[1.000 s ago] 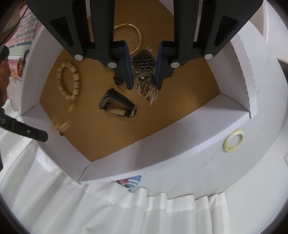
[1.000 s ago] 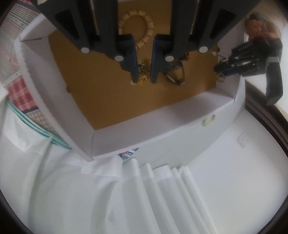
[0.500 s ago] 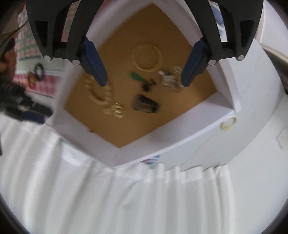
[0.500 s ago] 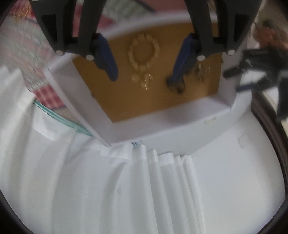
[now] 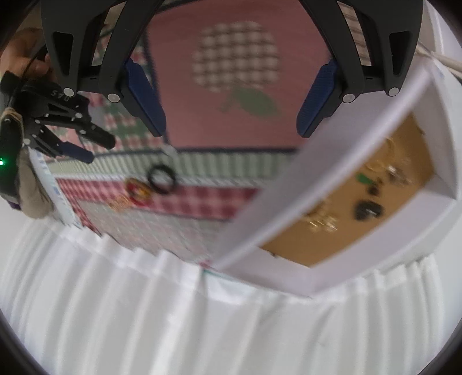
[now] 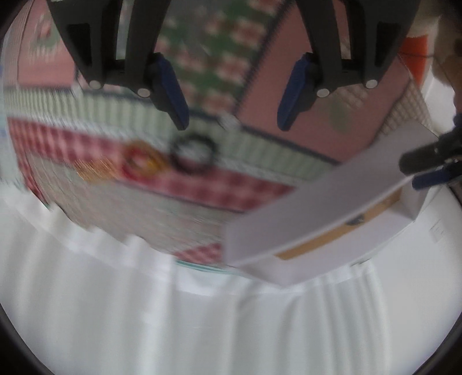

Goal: Organize jewelry
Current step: 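Withdraw both tools from the box back over the tablecloth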

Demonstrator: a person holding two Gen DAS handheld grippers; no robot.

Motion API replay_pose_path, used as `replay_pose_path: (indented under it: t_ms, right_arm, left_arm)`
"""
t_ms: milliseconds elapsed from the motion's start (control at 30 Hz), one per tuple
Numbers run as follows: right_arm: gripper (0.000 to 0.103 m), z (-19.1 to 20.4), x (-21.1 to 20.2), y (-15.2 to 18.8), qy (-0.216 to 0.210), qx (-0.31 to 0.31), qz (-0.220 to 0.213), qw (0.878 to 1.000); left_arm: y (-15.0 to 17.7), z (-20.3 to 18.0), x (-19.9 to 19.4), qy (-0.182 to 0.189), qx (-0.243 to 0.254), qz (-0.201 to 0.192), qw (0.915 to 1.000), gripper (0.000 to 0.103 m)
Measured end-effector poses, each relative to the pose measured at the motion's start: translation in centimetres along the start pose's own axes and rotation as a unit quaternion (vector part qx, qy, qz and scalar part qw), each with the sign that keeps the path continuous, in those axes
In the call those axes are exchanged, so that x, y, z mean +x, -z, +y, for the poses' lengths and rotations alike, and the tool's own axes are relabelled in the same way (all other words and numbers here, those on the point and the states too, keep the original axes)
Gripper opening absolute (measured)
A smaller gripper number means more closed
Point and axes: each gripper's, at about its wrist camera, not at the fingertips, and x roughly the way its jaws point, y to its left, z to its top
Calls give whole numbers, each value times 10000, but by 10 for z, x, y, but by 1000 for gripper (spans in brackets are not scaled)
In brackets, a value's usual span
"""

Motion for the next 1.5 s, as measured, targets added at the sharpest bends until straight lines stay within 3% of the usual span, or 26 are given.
replay_pose_path:
  t_ms: [333,600,1500]
  right_arm:
    - [65,-64,-34,56,498,844,-15,9952]
    - [65,-61,-40,64,475,803,-44,9956]
    - [65,-63,-27,68,412,806,119,9958]
  left_arm:
    - [29,-57,25,90,441,351,9984,92]
    - [40,-72,38,20,611,520,9968,92]
    - [38,-66,60,-179,548,754,9955,93]
